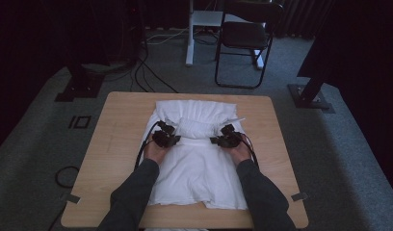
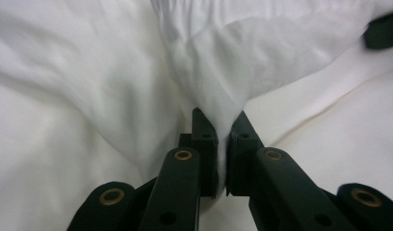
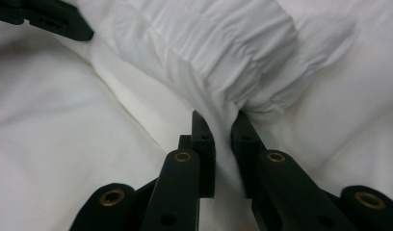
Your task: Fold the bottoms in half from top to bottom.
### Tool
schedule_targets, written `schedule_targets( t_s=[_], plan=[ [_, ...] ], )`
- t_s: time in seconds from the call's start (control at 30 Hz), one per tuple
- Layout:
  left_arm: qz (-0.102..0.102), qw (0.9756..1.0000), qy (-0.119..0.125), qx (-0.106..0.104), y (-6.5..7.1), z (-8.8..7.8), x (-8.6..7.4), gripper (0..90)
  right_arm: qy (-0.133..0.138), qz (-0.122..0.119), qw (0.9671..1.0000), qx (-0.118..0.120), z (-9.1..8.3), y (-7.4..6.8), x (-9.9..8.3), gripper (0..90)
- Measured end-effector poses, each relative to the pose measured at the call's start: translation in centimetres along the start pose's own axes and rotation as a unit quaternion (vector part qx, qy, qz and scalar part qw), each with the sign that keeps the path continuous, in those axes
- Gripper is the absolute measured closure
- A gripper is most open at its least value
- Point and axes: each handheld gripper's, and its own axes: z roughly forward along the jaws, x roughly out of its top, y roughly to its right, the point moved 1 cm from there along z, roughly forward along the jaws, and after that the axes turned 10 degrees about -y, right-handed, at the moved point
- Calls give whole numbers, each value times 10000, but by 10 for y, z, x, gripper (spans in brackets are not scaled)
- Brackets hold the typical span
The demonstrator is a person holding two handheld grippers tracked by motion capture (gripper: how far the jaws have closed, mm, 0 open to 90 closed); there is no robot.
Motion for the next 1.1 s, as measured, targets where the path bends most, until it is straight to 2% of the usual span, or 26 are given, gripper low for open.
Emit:
schedule_targets(
  t_s=[0.07, 0.1, 0.2, 0.27, 0.3, 0.37, 0.43, 0.47, 0.5, 0.53, 0.57, 0.63, 0.7, 0.73, 0.77, 0.8, 0.83, 0.9, 0.97, 1.03, 1.1],
  plan=[
    [101, 9987, 492, 7, 8, -34, 9, 852, 264, -84, 9996, -35, -20, -6, 6, 838],
    [155, 9973, 721, -15, 12, -51, 13, 853, 509, -170, 9985, -42, -37, -10, 10, 838],
    [375, 9918, 1218, -80, 27, -92, 16, 853, 1112, -436, 9928, -88, -83, -25, 20, 838],
    [542, 9893, 1350, -112, 36, -106, 11, 852, 1333, -671, 9887, -131, -106, -35, 21, 837],
    [679, 9889, 1319, -87, 42, -111, 5, 852, 1360, -765, 9876, -152, -115, -40, 20, 837],
    [747, 9900, 1191, -139, 48, -108, -9, 848, 1186, -870, 9890, -135, -119, -50, 10, 836],
    [708, 9921, 997, -274, 50, -95, -26, 846, 909, -935, 9913, -160, -110, -56, -5, 837],
    [712, 9930, 890, -306, 51, -89, -33, 846, 794, -919, 9925, -123, -103, -59, -14, 836],
    [650, 9945, 687, -441, 50, -74, -47, 842, 701, -886, 9936, -76, -97, -60, -22, 836],
    [597, 9950, 587, -545, 50, -66, -54, 839, 518, -865, 9949, 7, -84, -61, -37, 835],
    [538, 9956, 428, -634, 50, -55, -62, 838, 424, -829, 9956, 43, -78, -62, -45, 835],
    [518, 9966, 43, -640, 50, -32, -77, 829, 186, -698, 9973, 148, -58, -60, -62, 835],
    [469, 9969, -211, -596, 50, -13, -90, 799, -41, -582, 9981, 207, -41, -58, -75, 833],
    [340, 9966, -102, -739, 47, -6, -96, 756, -175, -520, 9982, 229, -32, -57, -82, 828],
    [340, 9966, -102, -739, 47, -6, -96, 736, -175, -520, 9982, 229, -32, -57, -82, 828],
    [190, 9958, -91, -886, 44, -6, -96, 736, -274, -430, 9984, 252, -23, -54, -87, 808],
    [89, 9948, -106, -1009, 42, -9, -94, 605, -276, -227, 9988, 321, -20, -51, -88, 726],
    [120, 9958, -29, -902, 42, -18, -92, 519, -269, -245, 9990, 265, -25, -51, -87, 600],
    [40, 9957, 190, -911, 38, -32, -88, 493, -167, -386, 9990, 176, -37, -54, -85, 491],
    [-52, 9952, 463, -864, 32, -46, -82, 487, 48, -417, 9988, 252, -50, -54, -83, 452],
    [-166, 9955, 580, -726, 25, -55, -72, 549, 386, -368, 9982, 283, -66, -50, -79, 418]
  ],
)
